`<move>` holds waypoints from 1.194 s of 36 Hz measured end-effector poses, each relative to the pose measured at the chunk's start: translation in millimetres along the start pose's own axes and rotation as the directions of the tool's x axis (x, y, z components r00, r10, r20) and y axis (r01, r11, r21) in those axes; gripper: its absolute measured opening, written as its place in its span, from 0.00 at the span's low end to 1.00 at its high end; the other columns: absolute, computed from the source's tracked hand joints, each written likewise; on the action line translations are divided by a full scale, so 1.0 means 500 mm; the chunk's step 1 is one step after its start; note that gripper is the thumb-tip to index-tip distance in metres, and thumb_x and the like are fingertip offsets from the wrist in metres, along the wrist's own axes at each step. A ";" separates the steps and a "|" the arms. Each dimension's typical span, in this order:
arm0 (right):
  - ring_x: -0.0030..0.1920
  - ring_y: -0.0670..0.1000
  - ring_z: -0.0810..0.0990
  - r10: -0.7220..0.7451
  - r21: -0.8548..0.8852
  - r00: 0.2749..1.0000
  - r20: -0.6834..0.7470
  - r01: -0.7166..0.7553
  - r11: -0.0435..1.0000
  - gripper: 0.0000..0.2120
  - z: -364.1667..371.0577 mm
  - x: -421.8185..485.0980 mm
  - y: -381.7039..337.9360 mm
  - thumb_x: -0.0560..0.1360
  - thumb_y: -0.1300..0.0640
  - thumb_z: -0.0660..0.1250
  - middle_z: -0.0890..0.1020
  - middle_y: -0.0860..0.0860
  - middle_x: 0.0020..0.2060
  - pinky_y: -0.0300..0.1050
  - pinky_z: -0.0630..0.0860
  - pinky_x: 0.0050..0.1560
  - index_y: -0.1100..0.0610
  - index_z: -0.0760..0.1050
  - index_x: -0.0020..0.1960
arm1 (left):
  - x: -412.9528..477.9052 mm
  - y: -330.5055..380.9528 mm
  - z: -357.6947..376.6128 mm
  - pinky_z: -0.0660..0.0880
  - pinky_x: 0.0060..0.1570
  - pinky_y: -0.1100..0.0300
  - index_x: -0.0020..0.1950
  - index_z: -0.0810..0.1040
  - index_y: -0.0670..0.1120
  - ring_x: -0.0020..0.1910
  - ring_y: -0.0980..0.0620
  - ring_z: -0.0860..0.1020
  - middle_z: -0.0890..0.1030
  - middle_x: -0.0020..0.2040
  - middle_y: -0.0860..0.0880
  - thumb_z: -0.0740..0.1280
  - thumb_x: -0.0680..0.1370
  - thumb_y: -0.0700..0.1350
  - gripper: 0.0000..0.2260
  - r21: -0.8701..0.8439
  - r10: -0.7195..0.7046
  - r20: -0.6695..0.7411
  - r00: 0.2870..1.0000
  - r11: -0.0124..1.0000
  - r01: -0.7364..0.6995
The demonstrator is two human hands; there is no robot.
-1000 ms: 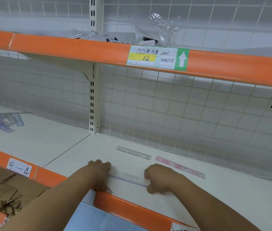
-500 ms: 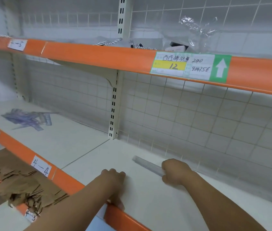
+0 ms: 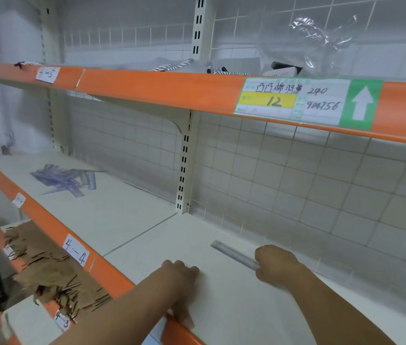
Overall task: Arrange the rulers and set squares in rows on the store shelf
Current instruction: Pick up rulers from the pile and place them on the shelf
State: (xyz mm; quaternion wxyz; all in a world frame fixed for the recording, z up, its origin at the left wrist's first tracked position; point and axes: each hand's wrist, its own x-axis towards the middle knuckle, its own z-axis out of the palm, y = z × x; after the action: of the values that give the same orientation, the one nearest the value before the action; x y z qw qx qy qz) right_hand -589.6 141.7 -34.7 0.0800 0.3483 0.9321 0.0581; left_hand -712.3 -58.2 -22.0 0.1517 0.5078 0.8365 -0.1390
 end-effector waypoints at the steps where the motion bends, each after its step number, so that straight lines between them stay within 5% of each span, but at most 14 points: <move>1: 0.32 0.45 0.65 0.003 0.001 1.000 0.001 -0.003 1.000 0.14 0.001 0.001 0.002 0.74 0.56 0.61 0.65 0.45 0.34 0.38 0.59 0.29 0.51 0.58 0.34 | 0.002 -0.001 0.001 0.70 0.59 0.49 0.74 0.58 0.47 0.66 0.41 0.65 0.66 0.66 0.42 0.74 0.70 0.56 0.40 -0.005 -0.002 -0.001 1.000 1.000 0.002; 9: 0.31 0.45 0.66 0.020 0.015 1.000 0.023 -0.021 1.000 0.12 0.000 0.003 0.001 0.73 0.56 0.61 0.67 0.46 0.33 0.38 0.61 0.30 0.52 0.61 0.34 | 0.007 -0.002 0.005 0.71 0.58 0.48 0.73 0.58 0.47 0.65 0.42 0.65 0.66 0.65 0.43 0.75 0.69 0.57 0.40 -0.007 -0.016 0.004 1.000 1.000 0.016; 13: 0.39 0.50 0.72 0.013 0.028 0.999 0.037 -0.014 1.000 0.04 -0.003 0.000 0.000 0.74 0.56 0.61 0.67 0.46 0.34 0.38 0.63 0.31 0.54 0.68 0.41 | 0.005 -0.002 0.006 0.71 0.57 0.48 0.73 0.59 0.47 0.65 0.42 0.65 0.66 0.65 0.43 0.74 0.69 0.56 0.39 -0.014 -0.015 -0.006 1.000 1.000 0.015; 18: 0.35 0.49 0.71 0.022 0.003 0.999 0.035 -0.022 1.000 0.08 0.003 0.001 -0.006 0.74 0.61 0.59 0.66 0.46 0.33 0.38 0.61 0.29 0.54 0.66 0.37 | 0.005 -0.003 0.008 0.71 0.56 0.48 0.73 0.59 0.48 0.65 0.42 0.65 0.66 0.65 0.43 0.75 0.69 0.56 0.38 -0.028 -0.021 -0.009 1.000 0.999 0.021; 21: 0.41 0.52 0.72 0.026 -0.010 0.999 0.029 -0.025 1.000 0.08 0.004 -0.002 -0.011 0.75 0.63 0.58 0.66 0.47 0.35 0.38 0.62 0.31 0.54 0.66 0.39 | 0.006 -0.004 0.011 0.71 0.56 0.48 0.73 0.59 0.48 0.65 0.43 0.64 0.66 0.65 0.44 0.75 0.69 0.55 0.38 -0.044 -0.028 -0.012 1.000 0.999 0.027; 24: 0.43 0.52 0.71 0.010 -0.005 1.000 0.000 -0.010 1.000 0.04 0.000 -0.010 -0.018 0.77 0.62 0.58 0.67 0.50 0.44 0.42 0.67 0.40 0.55 0.71 0.48 | 0.005 -0.004 0.013 0.71 0.56 0.48 0.73 0.59 0.48 0.65 0.42 0.65 0.66 0.65 0.44 0.75 0.69 0.55 0.38 -0.047 -0.030 -0.024 0.999 0.998 0.029; 27: 0.42 0.52 0.70 0.002 0.005 0.999 -0.039 -0.002 1.000 0.11 -0.007 -0.024 -0.033 0.77 0.61 0.58 0.67 0.52 0.48 0.43 0.68 0.43 0.57 0.73 0.58 | 0.005 -0.004 0.015 0.71 0.57 0.49 0.73 0.59 0.48 0.65 0.42 0.65 0.66 0.65 0.43 0.74 0.70 0.56 0.38 -0.033 -0.030 -0.029 0.999 0.999 0.029; 33: 0.43 0.54 0.73 -0.058 0.002 0.997 -0.054 0.058 0.998 0.06 -0.018 -0.072 -0.094 0.76 0.61 0.57 0.72 0.52 0.44 0.43 0.66 0.39 0.54 0.70 0.50 | 0.005 -0.008 0.022 0.70 0.58 0.50 0.71 0.62 0.49 0.64 0.43 0.68 0.69 0.64 0.45 0.75 0.68 0.58 0.37 -0.022 -0.029 -0.085 0.996 0.999 0.028; 37: 0.49 0.56 0.77 -0.105 -0.027 0.994 -0.018 0.104 0.994 0.11 -0.011 -0.105 -0.123 0.77 0.60 0.56 0.79 0.54 0.53 0.44 0.67 0.44 0.58 0.74 0.55 | -0.003 -0.010 0.022 0.71 0.54 0.53 0.66 0.67 0.48 0.60 0.46 0.73 0.72 0.62 0.47 0.74 0.68 0.60 0.33 -0.024 -0.010 -0.128 0.992 1.000 0.007; 43: 0.39 0.54 0.72 -0.137 -0.013 0.990 -0.012 0.137 0.990 0.10 -0.005 -0.148 -0.144 0.74 0.62 0.57 0.70 0.49 0.34 0.41 0.61 0.31 0.54 0.63 0.35 | -0.022 -0.025 0.033 0.72 0.55 0.55 0.61 0.73 0.46 0.59 0.48 0.75 0.76 0.60 0.48 0.65 0.76 0.58 0.20 -0.186 -0.061 -0.242 0.968 0.982 0.016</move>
State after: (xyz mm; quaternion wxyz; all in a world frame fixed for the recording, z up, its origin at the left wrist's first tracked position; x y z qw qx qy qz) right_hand -581.2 38.6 -35.9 0.0800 0.2825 0.9540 0.0605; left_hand -716.6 -79.0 -32.1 0.0897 0.4887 0.8678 -0.0004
